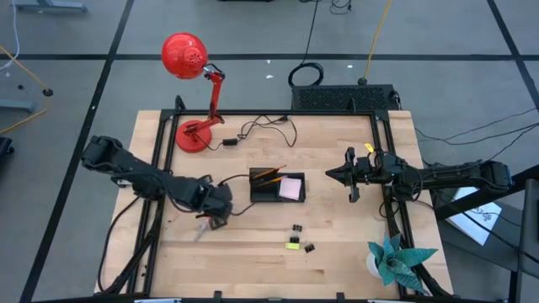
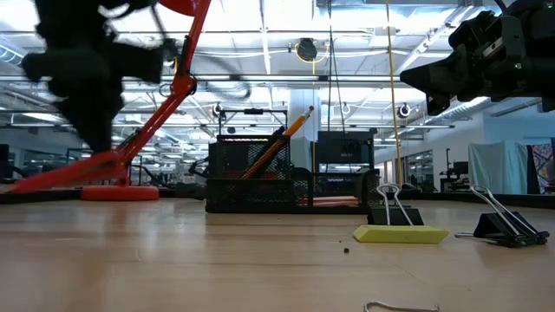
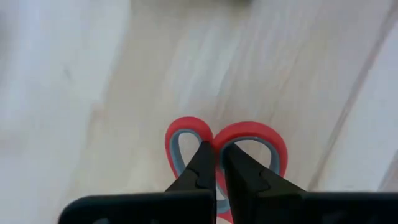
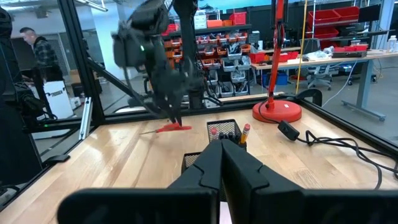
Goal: Pick and place office supplies into organizer
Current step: Put the orange scissors into the desk organizer
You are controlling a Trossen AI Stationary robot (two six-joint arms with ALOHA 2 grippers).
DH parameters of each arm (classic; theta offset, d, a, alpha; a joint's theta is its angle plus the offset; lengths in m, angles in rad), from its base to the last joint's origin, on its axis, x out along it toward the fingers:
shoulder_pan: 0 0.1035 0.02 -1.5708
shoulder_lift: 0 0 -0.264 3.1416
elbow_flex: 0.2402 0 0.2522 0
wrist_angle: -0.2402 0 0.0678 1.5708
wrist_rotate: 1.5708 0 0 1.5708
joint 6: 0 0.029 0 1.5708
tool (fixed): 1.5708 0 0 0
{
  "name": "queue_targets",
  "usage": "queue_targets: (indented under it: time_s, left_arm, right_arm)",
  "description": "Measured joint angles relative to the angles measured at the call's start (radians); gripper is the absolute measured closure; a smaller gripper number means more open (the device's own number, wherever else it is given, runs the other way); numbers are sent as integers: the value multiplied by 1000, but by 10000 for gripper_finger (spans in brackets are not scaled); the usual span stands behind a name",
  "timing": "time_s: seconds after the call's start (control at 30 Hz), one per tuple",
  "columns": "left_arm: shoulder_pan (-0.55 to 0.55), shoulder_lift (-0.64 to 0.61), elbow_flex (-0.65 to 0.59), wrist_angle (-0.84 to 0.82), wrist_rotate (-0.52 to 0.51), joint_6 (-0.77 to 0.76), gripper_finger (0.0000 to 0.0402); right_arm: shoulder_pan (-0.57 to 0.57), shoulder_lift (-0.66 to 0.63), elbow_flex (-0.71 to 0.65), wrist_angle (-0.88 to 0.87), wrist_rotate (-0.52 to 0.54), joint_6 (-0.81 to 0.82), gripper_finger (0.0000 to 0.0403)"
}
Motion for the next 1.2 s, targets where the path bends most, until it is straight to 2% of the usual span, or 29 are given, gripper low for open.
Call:
queue_targets:
  time_s: [0.17, 0.3, 0.47, 0.57, 0.7, 0.8, 0.9, 1.03, 1.2]
  left_arm:
    - [-1, -1, 117, 81, -129, 162, 390]
    - [-1, -1, 193, 191, -189, 327, 396]
    - [0, -1, 273, 316, -322, 571, 386]
    - [18, -1, 284, 449, -379, 733, 394]
    - [68, -1, 284, 622, -383, 920, 393]
    - [122, -1, 284, 690, -381, 985, 385]
    - [189, -1, 284, 693, -365, 992, 391]
    - [269, 26, 278, 692, -267, 965, 396]
    - [307, 93, 278, 697, -253, 973, 383]
  right_arm:
    - [0, 0, 0, 0, 0, 0, 399]
    - [0, 0, 0, 0, 0, 0, 399]
    - [0, 0, 0, 0, 0, -3, 399]
    - [0, 0, 0, 0, 0, -3, 399]
    - [0, 0, 0, 0, 0, -3, 399]
    - [0, 0, 0, 0, 0, -3, 399]
    - [0, 0, 0, 0, 0, -3, 399]
    - [0, 0, 0, 0, 0, -10, 399]
    - [0, 0, 0, -2, 0, -22, 399]
